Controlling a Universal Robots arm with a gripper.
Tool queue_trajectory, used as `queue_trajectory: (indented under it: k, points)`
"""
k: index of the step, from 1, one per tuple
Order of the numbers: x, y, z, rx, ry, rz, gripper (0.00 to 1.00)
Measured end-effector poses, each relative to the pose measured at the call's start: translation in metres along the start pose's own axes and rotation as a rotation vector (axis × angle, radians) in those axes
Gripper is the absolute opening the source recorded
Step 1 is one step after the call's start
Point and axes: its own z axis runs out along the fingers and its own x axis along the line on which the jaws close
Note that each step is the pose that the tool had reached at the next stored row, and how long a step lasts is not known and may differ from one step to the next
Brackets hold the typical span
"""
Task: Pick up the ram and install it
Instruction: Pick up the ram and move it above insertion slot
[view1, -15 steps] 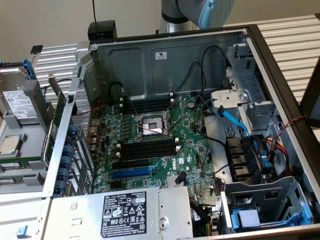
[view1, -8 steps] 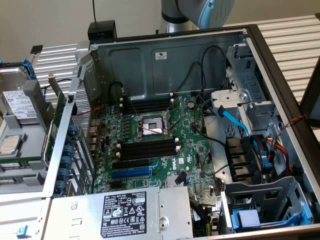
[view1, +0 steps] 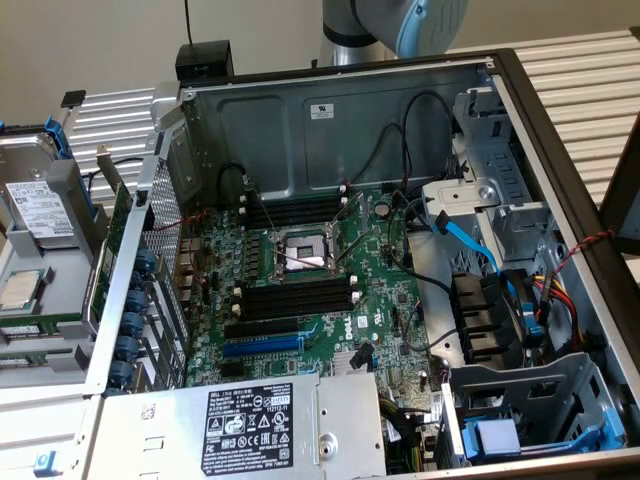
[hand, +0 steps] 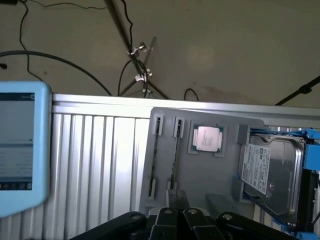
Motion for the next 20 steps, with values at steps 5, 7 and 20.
queue_trajectory:
  k: [5,7,20]
  points:
    - [0.0000,0.0000,0.0001,0.0008,0.0000,0.000,0.11]
    - [0.0000,0.0000,0.0001,0.0008,0.0001,0.000,0.11]
    - [0.0014,0.0000,0.0064,0.0008,-0.0010,0.000,0.36]
